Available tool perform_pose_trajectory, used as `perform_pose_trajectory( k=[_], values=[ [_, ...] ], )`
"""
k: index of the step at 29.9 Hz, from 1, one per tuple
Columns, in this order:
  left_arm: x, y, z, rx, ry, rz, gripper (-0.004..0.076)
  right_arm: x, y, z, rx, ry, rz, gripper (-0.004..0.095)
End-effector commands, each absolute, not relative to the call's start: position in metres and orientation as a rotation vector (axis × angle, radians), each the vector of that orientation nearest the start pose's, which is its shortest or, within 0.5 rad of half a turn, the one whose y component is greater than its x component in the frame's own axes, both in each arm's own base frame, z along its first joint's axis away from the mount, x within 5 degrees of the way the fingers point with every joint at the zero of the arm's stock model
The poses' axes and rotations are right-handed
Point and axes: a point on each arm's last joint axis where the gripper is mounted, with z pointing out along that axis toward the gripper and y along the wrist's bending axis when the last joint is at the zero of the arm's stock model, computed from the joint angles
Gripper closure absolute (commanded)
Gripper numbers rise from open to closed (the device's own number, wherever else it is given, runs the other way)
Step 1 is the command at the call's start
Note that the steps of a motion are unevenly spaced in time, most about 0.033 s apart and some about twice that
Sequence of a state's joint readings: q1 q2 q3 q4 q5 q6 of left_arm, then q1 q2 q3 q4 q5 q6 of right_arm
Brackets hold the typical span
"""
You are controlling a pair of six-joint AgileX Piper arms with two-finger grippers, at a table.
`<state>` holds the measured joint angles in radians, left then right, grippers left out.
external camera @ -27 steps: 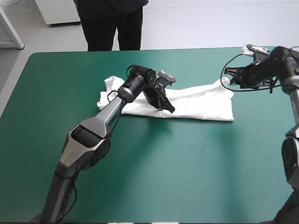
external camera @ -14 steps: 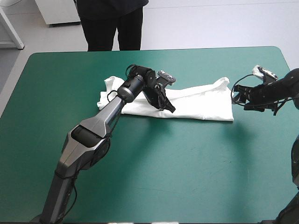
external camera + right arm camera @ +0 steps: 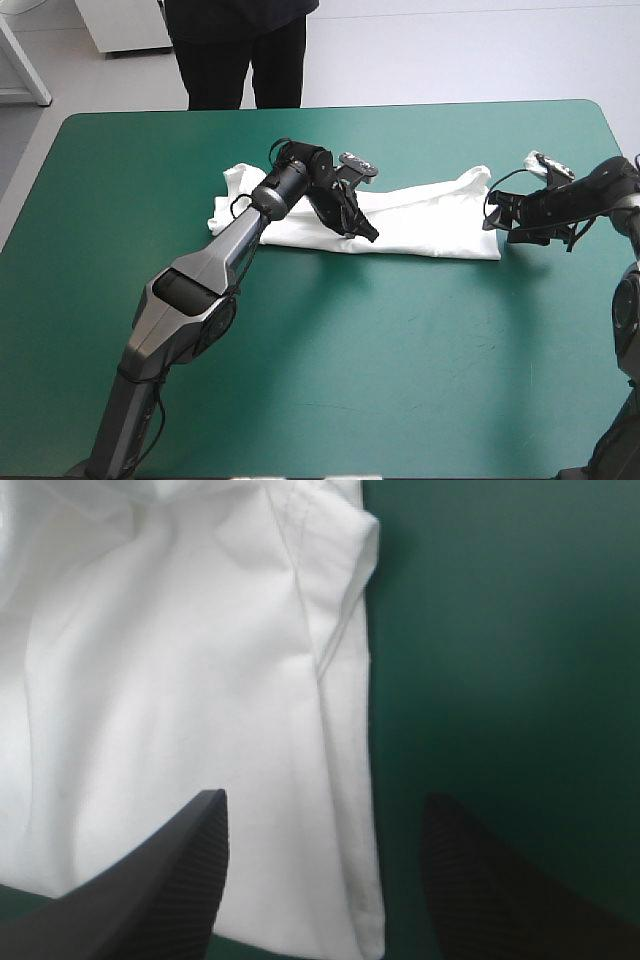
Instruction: Fold the cloth
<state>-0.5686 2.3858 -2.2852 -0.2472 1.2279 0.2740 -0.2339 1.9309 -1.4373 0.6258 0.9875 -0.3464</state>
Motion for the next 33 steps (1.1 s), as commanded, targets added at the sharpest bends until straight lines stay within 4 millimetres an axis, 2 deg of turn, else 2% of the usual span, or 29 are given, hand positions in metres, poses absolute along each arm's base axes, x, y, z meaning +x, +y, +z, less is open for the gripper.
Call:
perform_pose_trajectory(
  k=[1,11,17,21,26,27,33],
  values=[
    [0.412,-0.296,0.259,1.075,2.528,-0.481,0.0746,0.399,-0.037,0.239,0.205,2.657,0.678,0.0363],
    [0.412,-0.296,0.259,1.078,2.526,-0.481,0.0746,0.407,-0.016,0.208,0.148,2.762,0.671,0.0367],
    [0.412,-0.296,0.259,1.082,2.525,-0.475,0.0746,0.408,0.005,0.192,0.116,2.838,0.656,0.0397],
    [0.412,-0.296,0.259,1.082,2.525,-0.475,0.0746,0.407,0.022,0.185,0.070,2.892,0.627,0.0565],
    [0.412,-0.296,0.259,1.082,2.525,-0.475,0.0746,0.404,0.030,0.180,0.041,2.948,0.547,0.0891],
    [0.412,-0.296,0.259,1.082,2.525,-0.475,0.0746,0.403,0.029,0.180,0.048,2.963,0.532,0.0919],
    [0.413,-0.296,0.259,1.081,2.520,-0.474,0.0746,0.402,0.028,0.186,0.046,2.963,0.517,0.0921]
  ],
)
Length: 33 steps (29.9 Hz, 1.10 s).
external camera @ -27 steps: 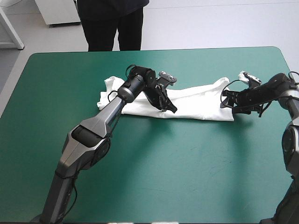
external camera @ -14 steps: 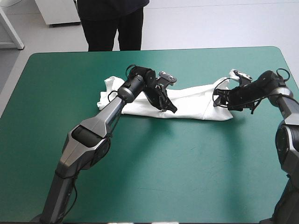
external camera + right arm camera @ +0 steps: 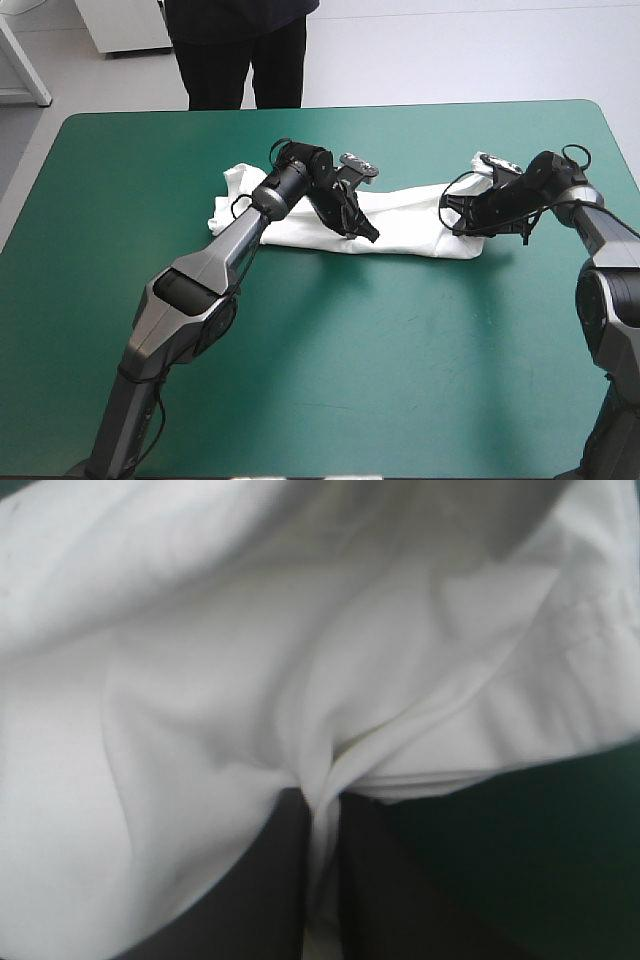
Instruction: Fold the cloth
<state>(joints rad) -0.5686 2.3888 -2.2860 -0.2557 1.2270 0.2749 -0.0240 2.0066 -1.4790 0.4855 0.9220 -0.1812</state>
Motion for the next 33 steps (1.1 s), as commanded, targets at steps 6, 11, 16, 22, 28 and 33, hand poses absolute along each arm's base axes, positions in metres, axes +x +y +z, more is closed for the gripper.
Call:
perform_pose_trajectory(
  k=[6,11,16,22,28,33],
  values=[
    [0.413,-0.295,0.259,1.083,2.520,-0.462,0.0746,0.401,0.028,0.238,0.003,2.828,0.490,0.0921],
    [0.413,-0.295,0.259,1.082,2.518,-0.462,0.0746,0.391,0.030,0.293,-0.019,2.675,0.502,0.0921],
    [0.413,-0.296,0.259,1.081,2.517,-0.462,0.0746,0.379,0.035,0.340,-0.065,2.526,0.569,0.0921],
    [0.414,-0.296,0.259,1.080,2.515,-0.462,0.0746,0.369,0.044,0.376,-0.108,2.421,0.677,0.0921],
    [0.414,-0.296,0.259,1.076,2.510,-0.462,0.0746,0.362,0.070,0.407,-0.231,2.305,0.773,0.0921],
    [0.414,-0.296,0.259,1.077,2.510,-0.460,0.0746,0.355,0.095,0.428,-0.336,2.240,0.791,0.0921]
  ],
)
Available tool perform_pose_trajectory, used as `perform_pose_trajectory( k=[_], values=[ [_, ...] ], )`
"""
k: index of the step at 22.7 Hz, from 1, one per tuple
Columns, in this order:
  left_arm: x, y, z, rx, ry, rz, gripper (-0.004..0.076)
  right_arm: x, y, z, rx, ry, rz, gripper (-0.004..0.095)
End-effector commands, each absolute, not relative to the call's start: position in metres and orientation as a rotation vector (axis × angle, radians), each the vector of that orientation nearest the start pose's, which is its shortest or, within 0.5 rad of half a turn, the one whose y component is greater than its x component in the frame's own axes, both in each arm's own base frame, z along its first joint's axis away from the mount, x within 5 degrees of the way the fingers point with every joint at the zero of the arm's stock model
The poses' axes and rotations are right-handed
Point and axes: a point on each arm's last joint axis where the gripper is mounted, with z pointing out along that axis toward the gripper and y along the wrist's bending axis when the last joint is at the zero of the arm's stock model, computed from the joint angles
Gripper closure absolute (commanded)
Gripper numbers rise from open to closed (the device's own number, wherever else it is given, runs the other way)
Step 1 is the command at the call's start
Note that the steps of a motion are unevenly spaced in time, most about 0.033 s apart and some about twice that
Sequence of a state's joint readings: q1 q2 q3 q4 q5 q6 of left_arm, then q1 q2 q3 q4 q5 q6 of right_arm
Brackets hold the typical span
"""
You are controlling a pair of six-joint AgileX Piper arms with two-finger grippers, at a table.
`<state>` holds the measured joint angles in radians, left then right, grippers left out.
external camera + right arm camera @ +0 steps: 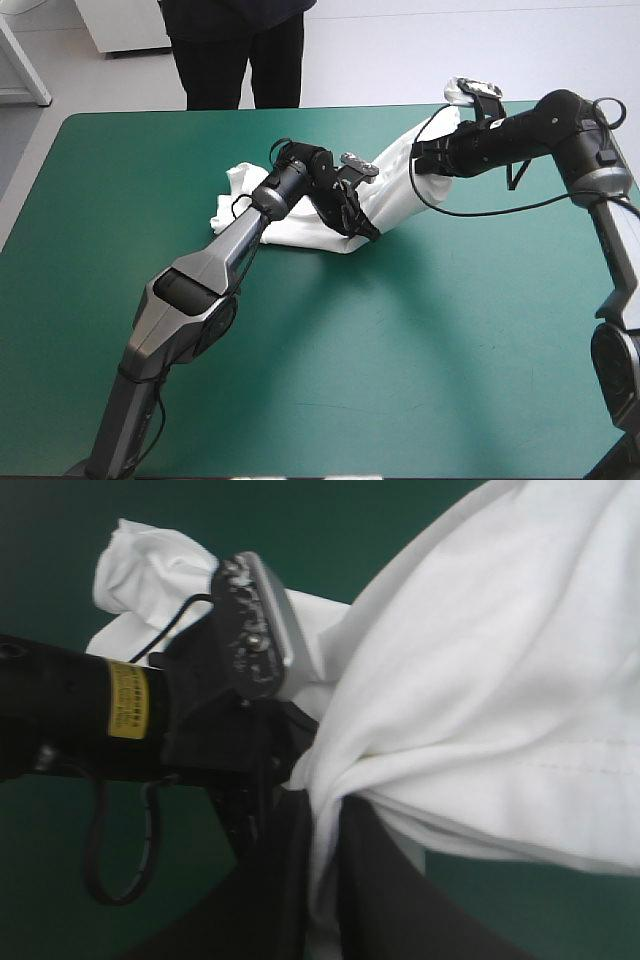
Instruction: Fold the cloth
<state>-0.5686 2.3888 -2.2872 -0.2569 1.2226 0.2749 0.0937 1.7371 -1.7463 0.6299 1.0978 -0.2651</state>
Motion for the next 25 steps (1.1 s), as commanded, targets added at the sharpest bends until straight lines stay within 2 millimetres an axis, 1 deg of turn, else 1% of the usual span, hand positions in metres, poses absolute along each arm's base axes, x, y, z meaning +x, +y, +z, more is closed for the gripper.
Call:
perform_pose_trajectory(
  k=[1,4,8,10,12,14,15,16,18,19,21,22,23,24,25],
  values=[
    [0.414,-0.296,0.259,1.077,2.510,-0.460,0.0746,0.353,0.100,0.431,-0.350,2.231,0.796,0.0921],
    [0.414,-0.296,0.259,1.080,2.505,-0.455,0.0746,0.351,0.105,0.433,-0.367,2.225,0.807,0.0921],
    [0.416,-0.292,0.258,1.074,2.519,-0.411,0.0746,0.350,0.106,0.432,-0.373,2.235,0.812,0.0921],
    [0.416,-0.287,0.258,1.047,2.568,-0.412,0.0746,0.351,0.105,0.432,-0.374,2.237,0.796,0.0921],
    [0.415,-0.275,0.263,0.984,2.630,-0.413,0.0746,0.351,0.105,0.431,-0.376,2.240,0.782,0.0921],
    [0.407,-0.269,0.280,0.990,2.609,-0.408,0.0746,0.351,0.105,0.431,-0.381,2.243,0.780,0.0921],
    [0.397,-0.263,0.296,1.014,2.583,-0.397,0.0746,0.351,0.105,0.431,-0.381,2.243,0.780,0.0921],
    [0.392,-0.259,0.303,1.020,2.575,-0.383,0.0746,0.351,0.105,0.431,-0.381,2.243,0.780,0.0921],
    [0.368,-0.241,0.325,1.026,2.570,-0.329,0.0746,0.351,0.105,0.431,-0.381,2.243,0.780,0.0921],
    [0.359,-0.233,0.331,1.030,2.573,-0.288,0.0746,0.351,0.105,0.431,-0.381,2.243,0.780,0.0921],
    [0.330,-0.211,0.341,1.021,2.605,-0.232,0.0746,0.351,0.104,0.431,-0.379,2.240,0.779,0.0921],
    [0.314,-0.202,0.340,1.015,2.636,-0.236,0.0746,0.352,0.104,0.431,-0.376,2.233,0.775,0.0921],
    [0.299,-0.193,0.344,1.004,2.637,-0.244,0.0746,0.352,0.105,0.432,-0.373,2.220,0.774,0.0921],
    [0.282,-0.184,0.346,0.980,2.641,-0.267,0.0746,0.353,0.108,0.432,-0.384,2.208,0.770,0.0921],
    [0.269,-0.178,0.346,0.964,2.634,-0.300,0.0746,0.352,0.112,0.433,-0.405,2.194,0.768,0.0921]
  ],
)
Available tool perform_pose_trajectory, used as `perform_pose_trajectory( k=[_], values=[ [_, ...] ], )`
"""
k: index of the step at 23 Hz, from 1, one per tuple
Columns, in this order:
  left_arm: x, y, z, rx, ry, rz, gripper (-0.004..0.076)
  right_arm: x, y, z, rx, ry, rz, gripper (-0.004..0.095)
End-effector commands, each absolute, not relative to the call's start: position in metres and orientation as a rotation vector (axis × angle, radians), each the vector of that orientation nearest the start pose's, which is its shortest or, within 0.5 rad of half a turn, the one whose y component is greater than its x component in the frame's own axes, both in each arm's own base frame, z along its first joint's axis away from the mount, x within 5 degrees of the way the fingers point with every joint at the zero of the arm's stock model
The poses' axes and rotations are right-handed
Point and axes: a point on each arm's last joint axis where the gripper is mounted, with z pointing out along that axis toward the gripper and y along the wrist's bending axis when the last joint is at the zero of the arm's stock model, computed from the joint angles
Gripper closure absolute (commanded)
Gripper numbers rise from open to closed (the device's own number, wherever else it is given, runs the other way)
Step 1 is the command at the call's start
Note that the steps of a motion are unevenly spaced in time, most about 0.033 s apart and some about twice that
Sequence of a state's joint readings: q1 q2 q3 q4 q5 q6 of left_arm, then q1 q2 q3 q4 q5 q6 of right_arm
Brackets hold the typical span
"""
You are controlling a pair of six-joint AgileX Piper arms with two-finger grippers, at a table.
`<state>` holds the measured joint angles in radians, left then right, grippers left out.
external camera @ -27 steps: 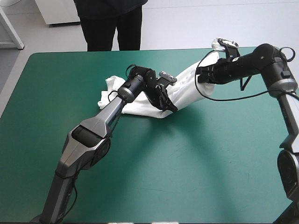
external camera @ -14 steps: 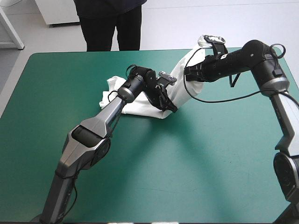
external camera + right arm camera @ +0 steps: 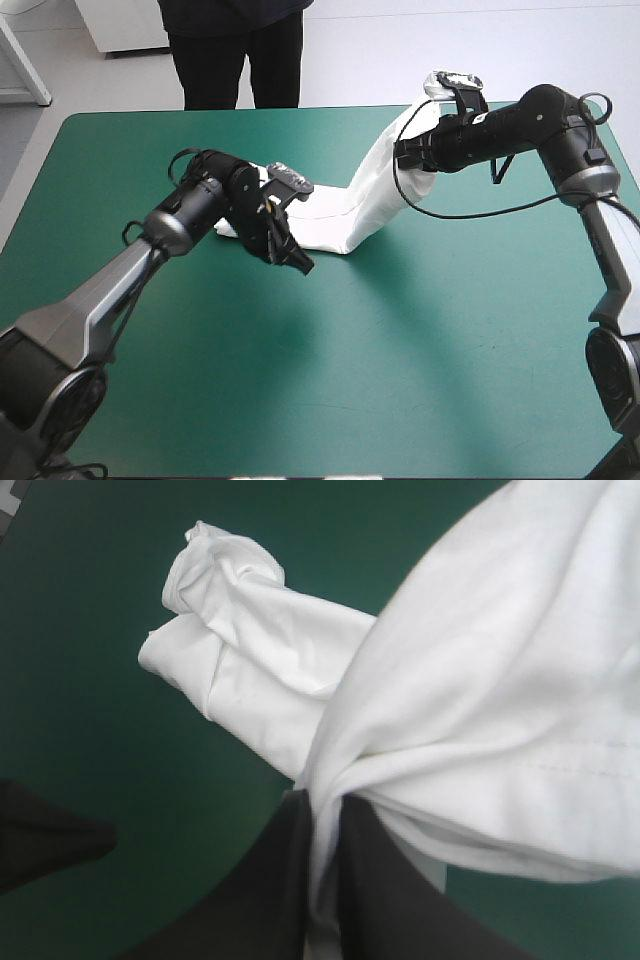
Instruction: Fold the cloth
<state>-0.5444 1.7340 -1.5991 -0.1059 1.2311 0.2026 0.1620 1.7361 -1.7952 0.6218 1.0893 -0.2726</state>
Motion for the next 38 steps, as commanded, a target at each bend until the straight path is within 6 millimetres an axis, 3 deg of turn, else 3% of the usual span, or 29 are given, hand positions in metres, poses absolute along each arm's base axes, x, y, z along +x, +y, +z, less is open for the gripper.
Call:
perform_pose_trajectory(
  k=[1,9,10,14,17,24,28,32,34,36,37,38],
  values=[
    [0.252,-0.171,0.347,0.937,2.622,-0.346,0.0746,0.352,0.120,0.432,-0.422,2.182,0.768,0.0921],
    [0.181,-0.135,0.346,0.832,2.648,-0.463,0.0746,0.363,0.174,0.406,-0.513,2.173,0.812,0.0921],
    [0.167,-0.126,0.348,0.833,2.631,-0.467,0.0746,0.366,0.189,0.399,-0.527,2.158,0.820,0.0921],
    [0.139,-0.110,0.356,0.823,2.588,-0.497,0.0746,0.370,0.217,0.383,-0.546,2.146,0.838,0.0921],
    [0.115,-0.099,0.371,0.809,2.496,-0.553,0.0746,0.378,0.249,0.365,-0.572,2.128,0.853,0.0921],
    [0.109,-0.096,0.375,0.782,2.483,-0.575,0.0746,0.405,0.307,0.344,-0.598,2.136,0.964,0.0920],
    [0.109,-0.096,0.375,0.779,2.479,-0.575,0.0746,0.412,0.320,0.331,-0.598,2.166,1.053,0.0920],
    [0.111,-0.097,0.377,0.762,2.448,-0.580,0.0746,0.408,0.327,0.331,-0.650,2.153,1.087,0.0899],
    [0.112,-0.097,0.377,0.756,2.438,-0.582,0.0746,0.404,0.330,0.332,-0.693,2.141,1.101,0.0812],
    [0.113,-0.098,0.378,0.752,2.430,-0.583,0.0746,0.401,0.331,0.337,-0.708,2.135,1.111,0.0651],
    [0.113,-0.098,0.378,0.741,2.433,-0.590,0.0746,0.401,0.331,0.340,-0.696,2.134,1.121,0.0500],
    [0.113,-0.098,0.378,0.736,2.435,-0.591,0.0746,0.401,0.330,0.342,-0.692,2.133,1.119,0.0459]
  ],
)
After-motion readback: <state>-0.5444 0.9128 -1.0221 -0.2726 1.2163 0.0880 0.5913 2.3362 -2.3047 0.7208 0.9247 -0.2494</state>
